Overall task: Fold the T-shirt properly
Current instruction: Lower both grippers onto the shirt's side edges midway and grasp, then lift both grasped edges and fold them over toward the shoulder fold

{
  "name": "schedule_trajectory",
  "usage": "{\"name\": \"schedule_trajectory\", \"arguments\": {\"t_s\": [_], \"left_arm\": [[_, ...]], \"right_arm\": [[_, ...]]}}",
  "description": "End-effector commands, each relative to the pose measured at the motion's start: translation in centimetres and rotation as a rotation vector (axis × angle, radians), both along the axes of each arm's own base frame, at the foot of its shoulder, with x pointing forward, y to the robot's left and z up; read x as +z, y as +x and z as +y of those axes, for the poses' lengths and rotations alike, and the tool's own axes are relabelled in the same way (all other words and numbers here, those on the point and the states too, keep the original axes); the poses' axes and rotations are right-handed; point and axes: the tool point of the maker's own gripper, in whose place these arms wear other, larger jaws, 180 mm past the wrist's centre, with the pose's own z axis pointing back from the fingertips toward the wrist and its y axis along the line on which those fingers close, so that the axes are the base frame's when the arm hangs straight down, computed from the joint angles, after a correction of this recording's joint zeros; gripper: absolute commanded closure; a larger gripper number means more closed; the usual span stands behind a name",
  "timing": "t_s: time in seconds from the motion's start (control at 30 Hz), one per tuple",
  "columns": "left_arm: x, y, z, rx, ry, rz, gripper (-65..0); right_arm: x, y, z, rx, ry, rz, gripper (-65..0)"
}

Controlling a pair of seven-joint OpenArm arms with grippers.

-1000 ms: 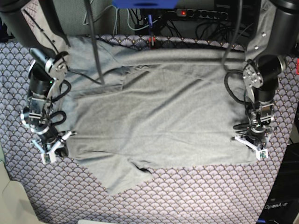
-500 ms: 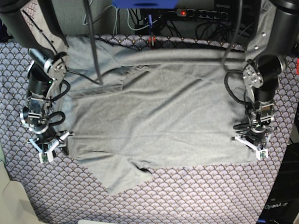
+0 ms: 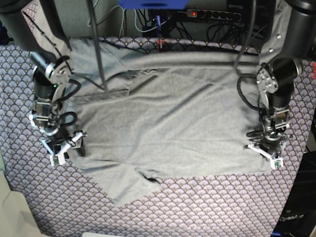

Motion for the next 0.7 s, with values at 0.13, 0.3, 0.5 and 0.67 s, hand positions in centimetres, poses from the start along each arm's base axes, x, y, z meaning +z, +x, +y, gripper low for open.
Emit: {"name": "schedule_trajectory", "arguments": {"t_s": [0.13,0.3,0.5,0.67], "left_arm": [[1.4,0.8,1.1,0.012,0.02,-0.012,0.0],[1.4,0.8,1.0,0.011,0.019,-0.012,0.0],[1.4,0.8,1.0,0.011,0.019,-0.012,0.0],[1.3,0.8,0.9,0.006,0.015,-0.013,0.0]], "right_arm": [[2.1,1.5,-1.4,-0.018,-0.024,-0.05,-38.1],[2.2,1.5,-1.4,-0.018,-0.024,-0.051,-32.1],[2.0,1.4,-1.4,-0.017,-0.026,-0.047,-3.7],[3.2,1.7,-2.6,-0.034,-0.032,-0.103,0.0]]}}
